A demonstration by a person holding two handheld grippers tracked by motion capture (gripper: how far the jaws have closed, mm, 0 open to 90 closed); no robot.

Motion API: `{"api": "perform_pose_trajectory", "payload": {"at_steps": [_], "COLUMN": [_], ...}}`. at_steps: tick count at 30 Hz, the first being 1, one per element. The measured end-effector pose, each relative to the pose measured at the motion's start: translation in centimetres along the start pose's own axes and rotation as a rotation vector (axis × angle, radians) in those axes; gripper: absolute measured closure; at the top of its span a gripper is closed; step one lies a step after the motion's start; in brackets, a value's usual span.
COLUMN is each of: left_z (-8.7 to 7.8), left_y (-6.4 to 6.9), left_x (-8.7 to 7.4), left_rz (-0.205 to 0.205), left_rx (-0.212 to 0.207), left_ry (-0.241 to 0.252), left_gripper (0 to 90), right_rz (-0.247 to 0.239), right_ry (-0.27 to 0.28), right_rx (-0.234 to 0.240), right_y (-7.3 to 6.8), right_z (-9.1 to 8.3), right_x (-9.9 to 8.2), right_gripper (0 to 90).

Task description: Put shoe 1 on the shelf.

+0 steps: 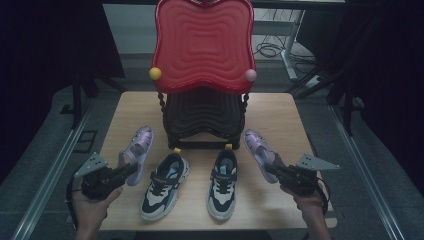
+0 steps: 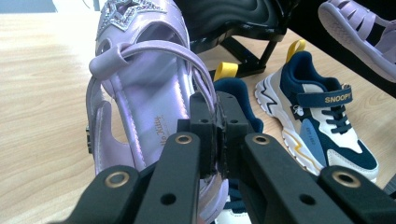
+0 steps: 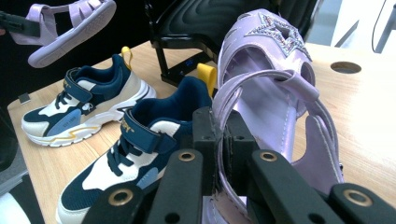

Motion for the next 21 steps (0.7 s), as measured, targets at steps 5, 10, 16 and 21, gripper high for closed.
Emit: {"api": "perform_pose_trajectory", "payload": {"at_steps": [5,10,16,21], "left_z": [0.1,0.2,0.2,0.6], "left_y": [0.4,0.8,1.4,1.9], "left_x": [0.4,0.8,1.2,1.9], "left_rz": [0.016,0.028,0.048,0.063], "left_rx": [-0.009,-0.019,-0.029,-0.042], "left_ry": [0.002,0.002,-0.002,0.002], "left_gripper": [87.3,87.4,87.3,87.3], "right_rz": [-0.012,-0.017,-0.026,-0.039], "right_ry": [0.015,0.025,0.032,0.040], "right_rx": [0.011,0.023,0.040,0.052], "right_y": [-0.5,-0.9,-1.5,-2.0], "right_z": [0.0,0.3,0.8,1.3], "right_x": [0.7,1.0,1.6,2.3], "right_gripper": [86.0,86.0,85.9,85.9]}}
Point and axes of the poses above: each handheld gripper's, and its own axes: z roughly forward along the jaws, x roughly out of its top, y roughly to its right, the point moved 4 cm from there along z, roughly forward along the jaws, and after that the axes turned 8 degrees about -x, right-handed, at the moved point
